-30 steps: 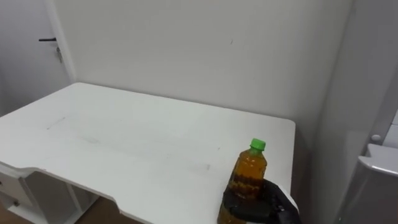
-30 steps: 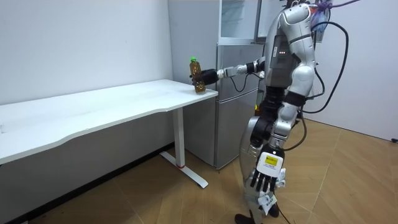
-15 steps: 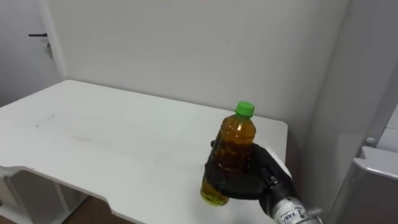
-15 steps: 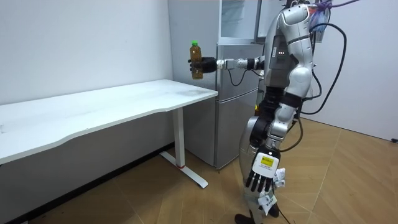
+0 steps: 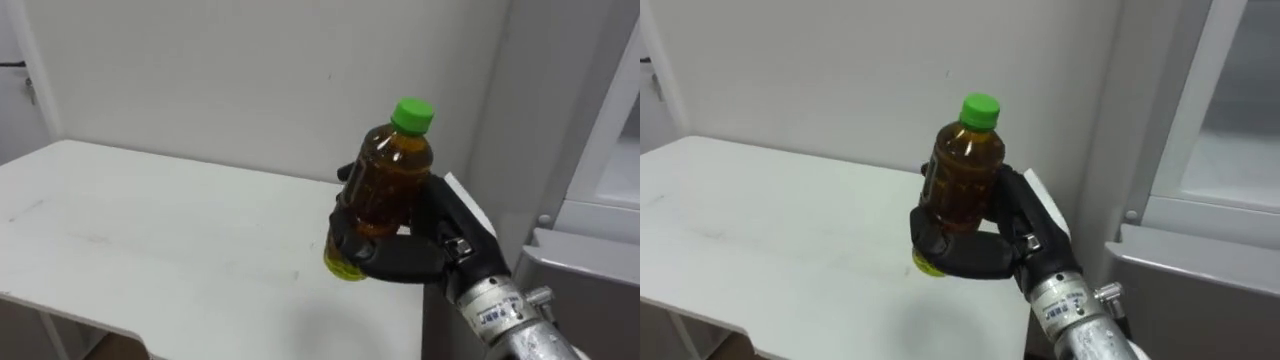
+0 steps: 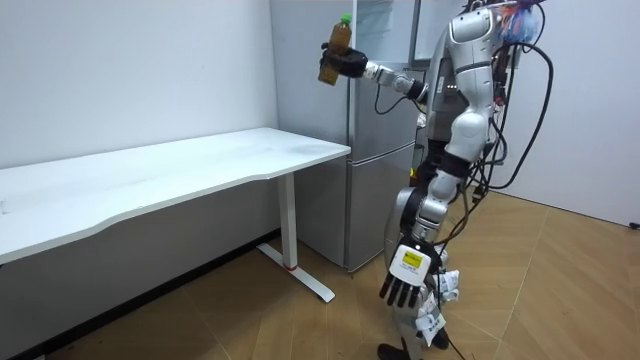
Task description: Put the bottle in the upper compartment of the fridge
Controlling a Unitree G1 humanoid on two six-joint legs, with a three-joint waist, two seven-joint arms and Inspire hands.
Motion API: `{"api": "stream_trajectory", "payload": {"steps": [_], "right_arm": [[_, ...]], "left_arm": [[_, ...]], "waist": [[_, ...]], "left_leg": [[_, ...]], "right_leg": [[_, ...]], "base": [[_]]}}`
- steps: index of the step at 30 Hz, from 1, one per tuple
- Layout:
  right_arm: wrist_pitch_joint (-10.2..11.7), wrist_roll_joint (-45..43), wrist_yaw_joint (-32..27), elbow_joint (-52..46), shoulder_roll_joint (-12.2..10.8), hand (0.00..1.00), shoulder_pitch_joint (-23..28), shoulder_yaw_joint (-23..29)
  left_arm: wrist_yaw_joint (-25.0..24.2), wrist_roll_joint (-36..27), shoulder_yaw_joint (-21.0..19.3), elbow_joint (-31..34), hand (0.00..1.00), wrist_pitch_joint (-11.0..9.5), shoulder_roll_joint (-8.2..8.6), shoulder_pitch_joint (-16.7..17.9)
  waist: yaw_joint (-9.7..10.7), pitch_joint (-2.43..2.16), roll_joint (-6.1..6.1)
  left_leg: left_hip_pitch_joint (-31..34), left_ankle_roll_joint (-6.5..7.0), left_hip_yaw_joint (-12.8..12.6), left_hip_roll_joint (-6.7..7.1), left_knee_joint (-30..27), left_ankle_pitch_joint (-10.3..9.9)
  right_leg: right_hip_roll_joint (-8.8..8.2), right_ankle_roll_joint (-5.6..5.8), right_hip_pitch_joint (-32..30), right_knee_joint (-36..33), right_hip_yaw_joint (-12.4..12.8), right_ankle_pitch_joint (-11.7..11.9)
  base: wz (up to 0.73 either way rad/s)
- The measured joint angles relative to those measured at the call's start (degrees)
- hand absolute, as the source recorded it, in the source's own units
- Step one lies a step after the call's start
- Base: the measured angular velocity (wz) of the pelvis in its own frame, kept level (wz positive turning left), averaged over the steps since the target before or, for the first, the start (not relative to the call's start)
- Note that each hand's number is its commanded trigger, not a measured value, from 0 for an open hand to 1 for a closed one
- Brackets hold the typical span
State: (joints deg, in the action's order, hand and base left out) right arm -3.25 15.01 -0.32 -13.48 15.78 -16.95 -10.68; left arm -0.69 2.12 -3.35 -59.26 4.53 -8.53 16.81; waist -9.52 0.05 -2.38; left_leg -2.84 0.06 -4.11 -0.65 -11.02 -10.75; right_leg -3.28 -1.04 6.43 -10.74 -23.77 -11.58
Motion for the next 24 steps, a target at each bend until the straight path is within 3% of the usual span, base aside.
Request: {"api": "stream_trajectory", "payload": {"steps": [9, 12, 16, 24], "right_arm": [[0.02, 0.42, 1.84, -9.49, 0.35, 1.0, 0.29, 2.43], [0.06, 0.47, 1.95, -12.63, 0.38, 1.0, 1.67, 4.83], [0.18, 0.61, 2.57, -14.79, 1.08, 1.0, 2.71, 8.1], [0.99, 0.56, 1.46, -14.98, 1.8, 1.0, 2.97, 14.62]], "left_arm": [[0.79, -0.18, -1.1, -0.64, 0.0, -1.54, -0.21, 0.58], [1.57, -0.19, -1.27, -0.67, 0.0, -2.36, -0.2, 0.83], [1.73, -0.18, -2.46, -1.32, 0.0, -2.53, 0.02, 1.48], [1.79, -0.08, -5.1, -2.6, 0.0, -3.67, 0.06, 1.51]], "waist": [[1.96, -0.06, -0.02], [2.35, -0.14, 0.0], [3.44, -0.68, 0.6], [6.24, -0.64, 0.78]], "left_leg": [[-1.17, 0.01, -1.13, -0.31, 0.29, -0.07], [-1.39, -0.01, -1.53, -0.44, 0.46, -0.11], [-2.02, -0.01, -2.58, -0.63, 0.65, -0.15], [-2.76, 0.03, -4.8, -0.83, 1.38, -0.18]], "right_leg": [[0.26, -0.02, 0.52, 0.01, 1.24, 0.01], [0.4, -0.11, 0.55, -0.02, 1.74, 0.07], [0.49, -0.25, 0.55, -0.14, 2.66, 0.17], [0.63, -0.32, -0.32, -0.91, 5.22, 0.2]], "base": [[-0.06], [-0.07], [-0.13], [-0.15]]}}
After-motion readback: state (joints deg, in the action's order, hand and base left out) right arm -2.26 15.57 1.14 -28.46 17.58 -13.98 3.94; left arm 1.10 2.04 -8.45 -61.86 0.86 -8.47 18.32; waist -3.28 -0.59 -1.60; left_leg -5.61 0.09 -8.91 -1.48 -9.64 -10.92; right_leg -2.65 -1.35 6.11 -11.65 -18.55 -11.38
